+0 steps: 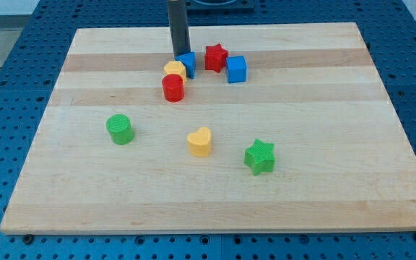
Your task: Adjust the red blocks blue blocks and yellow hexagon to from a semicircle at center
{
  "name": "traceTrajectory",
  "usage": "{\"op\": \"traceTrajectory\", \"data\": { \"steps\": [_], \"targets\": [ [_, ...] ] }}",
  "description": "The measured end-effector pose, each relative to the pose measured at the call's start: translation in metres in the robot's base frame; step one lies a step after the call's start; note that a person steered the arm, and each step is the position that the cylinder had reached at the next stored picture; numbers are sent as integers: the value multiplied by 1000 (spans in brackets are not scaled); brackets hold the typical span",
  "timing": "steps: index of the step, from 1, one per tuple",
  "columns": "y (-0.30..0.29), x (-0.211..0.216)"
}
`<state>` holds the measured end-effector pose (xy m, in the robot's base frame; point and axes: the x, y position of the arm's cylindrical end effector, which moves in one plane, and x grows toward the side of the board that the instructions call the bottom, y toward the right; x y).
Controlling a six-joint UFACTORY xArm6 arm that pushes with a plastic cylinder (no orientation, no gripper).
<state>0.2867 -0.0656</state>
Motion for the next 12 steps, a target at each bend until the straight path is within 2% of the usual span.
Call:
{"op": "traceTrajectory", "data": {
  "steps": [2,3,4,7,8,9,10,11,12],
  "targets": [
    [2,-10],
    [2,-46],
    [53,-55],
    [66,1],
    [66,0],
    [95,-19],
    [151,1],
    [160,46],
    [160,52]
  ]
}}
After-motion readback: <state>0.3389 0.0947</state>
